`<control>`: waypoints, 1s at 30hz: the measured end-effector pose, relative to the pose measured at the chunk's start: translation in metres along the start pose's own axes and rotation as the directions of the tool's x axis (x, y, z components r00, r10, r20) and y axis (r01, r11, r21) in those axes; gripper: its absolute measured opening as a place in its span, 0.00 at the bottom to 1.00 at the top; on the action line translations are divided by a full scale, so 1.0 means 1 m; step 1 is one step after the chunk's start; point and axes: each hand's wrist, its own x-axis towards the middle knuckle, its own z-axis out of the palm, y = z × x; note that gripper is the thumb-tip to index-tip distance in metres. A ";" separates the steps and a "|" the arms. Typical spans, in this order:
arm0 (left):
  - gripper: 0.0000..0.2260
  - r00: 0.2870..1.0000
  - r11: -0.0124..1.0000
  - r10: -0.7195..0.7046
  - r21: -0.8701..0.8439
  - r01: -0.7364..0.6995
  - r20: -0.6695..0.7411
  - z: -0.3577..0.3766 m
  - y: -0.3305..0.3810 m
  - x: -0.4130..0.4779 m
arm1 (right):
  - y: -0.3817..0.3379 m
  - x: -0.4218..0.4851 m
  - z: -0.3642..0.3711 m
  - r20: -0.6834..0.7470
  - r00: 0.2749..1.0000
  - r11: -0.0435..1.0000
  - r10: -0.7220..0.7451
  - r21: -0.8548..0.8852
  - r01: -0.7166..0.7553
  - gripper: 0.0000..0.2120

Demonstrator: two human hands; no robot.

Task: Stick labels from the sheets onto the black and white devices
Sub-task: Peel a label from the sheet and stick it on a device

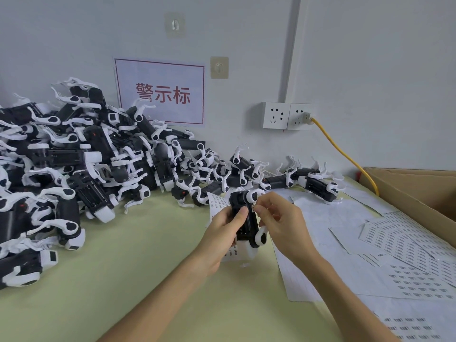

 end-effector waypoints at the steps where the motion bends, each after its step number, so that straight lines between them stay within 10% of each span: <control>1: 0.12 1.000 1.000 -0.001 0.000 0.001 -0.001 0.000 0.000 0.000 | 0.000 0.000 0.000 0.002 1.000 1.000 -0.003 -0.008 0.003 0.14; 30: 0.09 0.999 0.998 0.029 0.060 -0.026 -0.043 -0.001 -0.001 0.001 | -0.004 -0.001 -0.002 -0.013 0.997 0.997 0.071 0.027 -0.071 0.09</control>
